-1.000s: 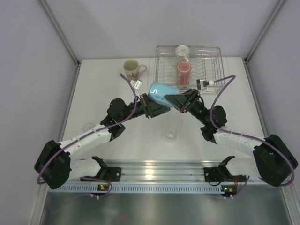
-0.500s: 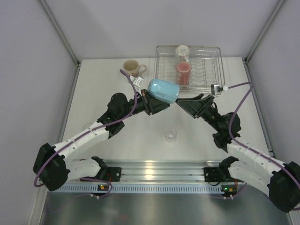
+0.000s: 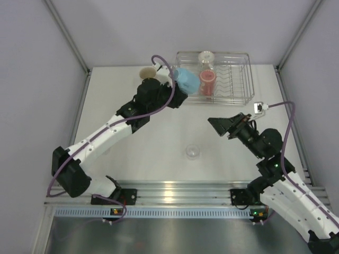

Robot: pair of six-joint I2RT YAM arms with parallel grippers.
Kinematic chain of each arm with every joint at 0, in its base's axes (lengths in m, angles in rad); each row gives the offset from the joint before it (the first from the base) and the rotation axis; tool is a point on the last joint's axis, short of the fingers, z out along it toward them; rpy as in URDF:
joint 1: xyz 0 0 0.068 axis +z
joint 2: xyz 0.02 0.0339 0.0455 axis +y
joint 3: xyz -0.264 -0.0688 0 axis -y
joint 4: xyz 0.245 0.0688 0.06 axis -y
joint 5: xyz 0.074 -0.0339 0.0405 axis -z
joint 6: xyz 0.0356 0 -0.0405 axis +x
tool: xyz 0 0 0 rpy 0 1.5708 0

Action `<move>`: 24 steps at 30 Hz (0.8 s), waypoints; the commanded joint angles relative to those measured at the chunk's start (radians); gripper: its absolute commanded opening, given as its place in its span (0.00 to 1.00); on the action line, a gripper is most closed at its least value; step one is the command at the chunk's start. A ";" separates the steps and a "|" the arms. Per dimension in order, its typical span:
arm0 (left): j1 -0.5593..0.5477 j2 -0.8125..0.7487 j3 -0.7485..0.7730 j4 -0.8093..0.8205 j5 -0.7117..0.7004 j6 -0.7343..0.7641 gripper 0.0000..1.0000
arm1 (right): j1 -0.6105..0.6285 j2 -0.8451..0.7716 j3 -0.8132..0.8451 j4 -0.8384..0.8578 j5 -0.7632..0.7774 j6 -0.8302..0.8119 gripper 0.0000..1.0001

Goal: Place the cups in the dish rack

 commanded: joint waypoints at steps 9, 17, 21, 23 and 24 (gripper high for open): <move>0.006 0.354 0.382 -0.042 -0.279 0.240 0.00 | -0.006 -0.106 0.056 -0.376 0.353 -0.255 0.91; 0.028 0.561 0.583 -0.054 -0.343 0.232 0.00 | -0.006 -0.146 0.038 -0.390 0.386 -0.310 0.91; 0.060 0.678 0.683 -0.065 -0.308 0.182 0.00 | -0.008 -0.158 0.029 -0.383 0.386 -0.310 0.91; 0.082 0.721 0.752 -0.072 -0.305 0.171 0.00 | -0.008 -0.158 0.026 -0.377 0.383 -0.312 0.91; 0.086 0.741 0.777 -0.077 -0.308 0.168 0.00 | -0.006 -0.155 0.026 -0.376 0.380 -0.313 0.91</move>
